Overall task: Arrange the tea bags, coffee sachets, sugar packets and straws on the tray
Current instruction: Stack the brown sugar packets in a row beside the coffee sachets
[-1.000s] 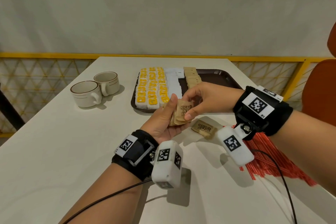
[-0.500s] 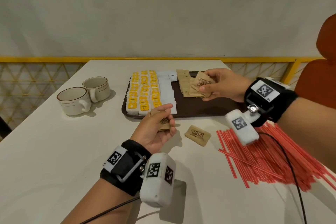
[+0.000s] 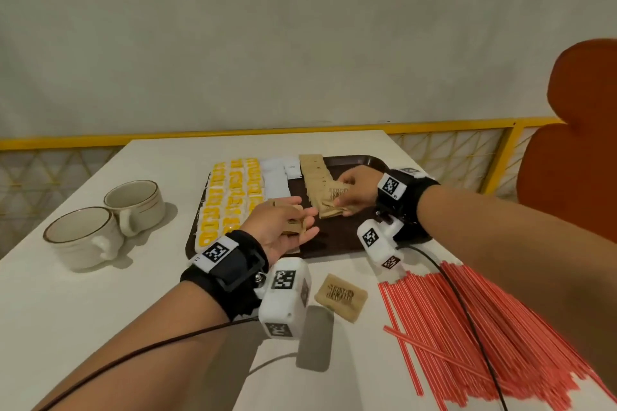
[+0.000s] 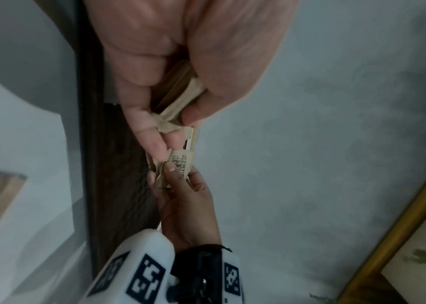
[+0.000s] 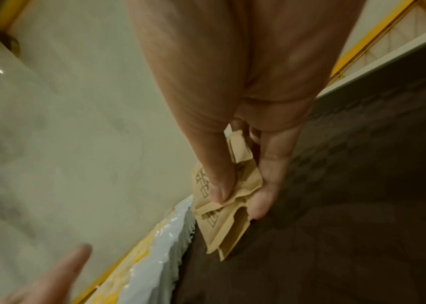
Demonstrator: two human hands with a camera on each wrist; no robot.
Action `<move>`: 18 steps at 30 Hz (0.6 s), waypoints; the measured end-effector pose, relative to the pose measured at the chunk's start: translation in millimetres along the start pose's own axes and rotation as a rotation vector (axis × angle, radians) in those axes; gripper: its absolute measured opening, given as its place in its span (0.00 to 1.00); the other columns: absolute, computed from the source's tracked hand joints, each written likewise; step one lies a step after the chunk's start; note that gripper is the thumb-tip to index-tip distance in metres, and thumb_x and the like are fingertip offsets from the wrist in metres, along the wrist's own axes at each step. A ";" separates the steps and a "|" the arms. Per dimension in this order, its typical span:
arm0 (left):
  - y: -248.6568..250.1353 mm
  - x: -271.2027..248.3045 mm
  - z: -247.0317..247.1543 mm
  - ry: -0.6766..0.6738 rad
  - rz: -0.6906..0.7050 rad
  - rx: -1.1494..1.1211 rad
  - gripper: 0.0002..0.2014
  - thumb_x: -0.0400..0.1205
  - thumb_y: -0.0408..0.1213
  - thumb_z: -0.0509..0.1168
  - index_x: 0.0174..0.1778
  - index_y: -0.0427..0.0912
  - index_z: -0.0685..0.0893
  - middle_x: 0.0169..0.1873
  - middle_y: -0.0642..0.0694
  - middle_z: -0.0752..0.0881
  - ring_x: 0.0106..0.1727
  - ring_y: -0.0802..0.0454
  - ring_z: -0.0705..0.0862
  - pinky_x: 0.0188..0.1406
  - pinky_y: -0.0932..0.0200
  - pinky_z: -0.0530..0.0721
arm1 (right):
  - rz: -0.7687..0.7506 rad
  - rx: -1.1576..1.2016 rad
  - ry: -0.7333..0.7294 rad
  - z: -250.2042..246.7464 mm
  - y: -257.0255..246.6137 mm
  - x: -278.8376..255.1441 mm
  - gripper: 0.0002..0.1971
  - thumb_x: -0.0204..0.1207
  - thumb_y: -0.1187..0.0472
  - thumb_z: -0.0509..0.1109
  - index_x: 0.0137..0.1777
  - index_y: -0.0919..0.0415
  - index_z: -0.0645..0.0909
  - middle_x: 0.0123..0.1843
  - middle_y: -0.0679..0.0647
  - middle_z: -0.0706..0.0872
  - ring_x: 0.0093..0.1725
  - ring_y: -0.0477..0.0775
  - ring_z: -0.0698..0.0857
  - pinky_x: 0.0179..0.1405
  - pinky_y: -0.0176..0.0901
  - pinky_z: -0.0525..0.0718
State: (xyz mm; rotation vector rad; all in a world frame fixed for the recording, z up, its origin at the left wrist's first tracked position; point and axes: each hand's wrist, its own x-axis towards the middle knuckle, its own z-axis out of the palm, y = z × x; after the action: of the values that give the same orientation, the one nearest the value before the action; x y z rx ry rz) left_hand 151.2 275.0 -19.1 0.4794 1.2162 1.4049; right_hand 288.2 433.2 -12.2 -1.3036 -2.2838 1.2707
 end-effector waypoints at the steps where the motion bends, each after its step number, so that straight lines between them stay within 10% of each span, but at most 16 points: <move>1: 3.9 5.8 1.3 0.005 -0.007 -0.004 0.16 0.82 0.19 0.59 0.64 0.35 0.75 0.45 0.34 0.87 0.35 0.48 0.84 0.33 0.53 0.89 | 0.011 -0.028 0.003 -0.3 2.2 3.8 0.13 0.71 0.70 0.77 0.54 0.65 0.82 0.46 0.58 0.87 0.42 0.56 0.90 0.36 0.45 0.91; 7: 21.6 28.0 7.6 -0.035 -0.076 -0.020 0.09 0.84 0.21 0.57 0.55 0.33 0.79 0.40 0.40 0.88 0.30 0.55 0.82 0.26 0.64 0.84 | 0.033 -0.138 0.078 -5.3 9.4 10.9 0.18 0.68 0.67 0.80 0.55 0.61 0.78 0.42 0.51 0.84 0.38 0.48 0.86 0.26 0.36 0.86; 14: 24.7 35.4 20.0 -0.032 -0.056 -0.073 0.09 0.86 0.22 0.51 0.54 0.34 0.76 0.50 0.34 0.83 0.56 0.41 0.82 0.60 0.47 0.80 | 0.078 -0.028 0.005 -7.9 19.6 9.8 0.15 0.68 0.72 0.79 0.45 0.60 0.75 0.43 0.58 0.86 0.36 0.52 0.87 0.31 0.40 0.89; 18: 15.1 40.7 30.9 0.001 -0.050 0.003 0.13 0.85 0.20 0.48 0.48 0.33 0.78 0.51 0.35 0.80 0.57 0.38 0.80 0.63 0.47 0.77 | 0.082 -0.026 -0.005 -8.7 20.0 8.8 0.13 0.70 0.72 0.78 0.45 0.60 0.77 0.45 0.57 0.87 0.36 0.51 0.87 0.29 0.37 0.88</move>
State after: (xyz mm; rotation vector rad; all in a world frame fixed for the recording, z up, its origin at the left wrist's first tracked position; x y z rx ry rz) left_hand 159.5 326.6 -8.7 0.4480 1.2228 1.3616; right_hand 299.8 449.8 -24.2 -1.4183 -2.2795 1.2743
